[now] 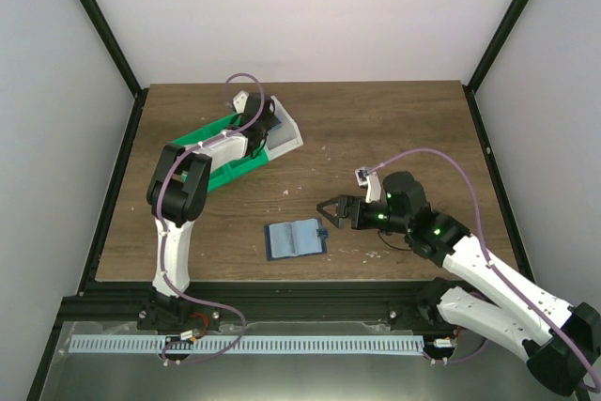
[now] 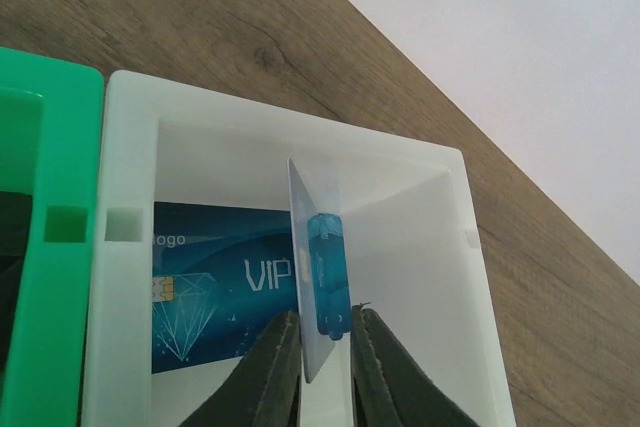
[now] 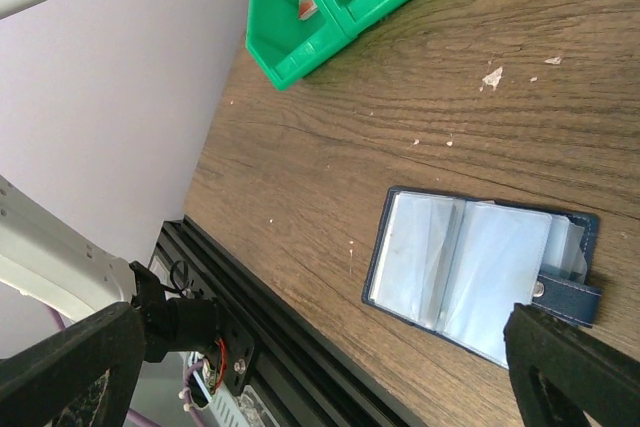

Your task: Take the credit cards out of the card holder

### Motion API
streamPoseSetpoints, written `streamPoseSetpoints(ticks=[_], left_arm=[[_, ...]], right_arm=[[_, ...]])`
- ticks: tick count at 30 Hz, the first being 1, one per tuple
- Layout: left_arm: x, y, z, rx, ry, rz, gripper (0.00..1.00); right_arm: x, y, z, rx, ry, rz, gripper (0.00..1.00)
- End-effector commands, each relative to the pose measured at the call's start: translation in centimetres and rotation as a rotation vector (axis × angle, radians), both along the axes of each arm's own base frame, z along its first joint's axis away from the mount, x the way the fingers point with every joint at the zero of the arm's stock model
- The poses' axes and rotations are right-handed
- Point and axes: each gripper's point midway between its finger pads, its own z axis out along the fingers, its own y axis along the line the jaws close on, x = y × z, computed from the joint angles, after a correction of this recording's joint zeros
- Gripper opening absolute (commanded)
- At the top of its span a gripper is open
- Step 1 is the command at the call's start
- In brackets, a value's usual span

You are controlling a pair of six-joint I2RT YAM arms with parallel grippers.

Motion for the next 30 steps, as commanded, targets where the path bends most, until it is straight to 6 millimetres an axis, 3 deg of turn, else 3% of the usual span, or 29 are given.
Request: streamPoseSetpoints(ticks=[1, 6, 12, 18, 30], left_arm=[[0.6, 0.0, -0.4, 0.003, 0.005, -0.003, 0.18], [0.6, 0.0, 0.0, 0.002, 0.0, -0.007, 0.23], [0.8, -0.2, 1.3, 0.016, -0.025, -0.031, 0.38], [0.7, -0.3, 2.2, 0.01, -0.037, -0.041, 0.47], [0.7, -0.4, 3.8, 0.006, -0.049, -0.042, 0.56]], right_arm=[[0.3, -0.3, 1.6, 0.012, -0.04, -0.016, 1.0], [0.3, -0.3, 1.5, 0.013, -0.037, -0.017, 1.0], [0.3, -0.2, 1.4, 0.015, -0.031, -0.016, 1.0], [0.1, -0.1, 1.2, 0.021, -0.021, -0.008, 1.0], [0.1, -0.1, 1.4, 0.03, -0.019, -0.006, 1.0]])
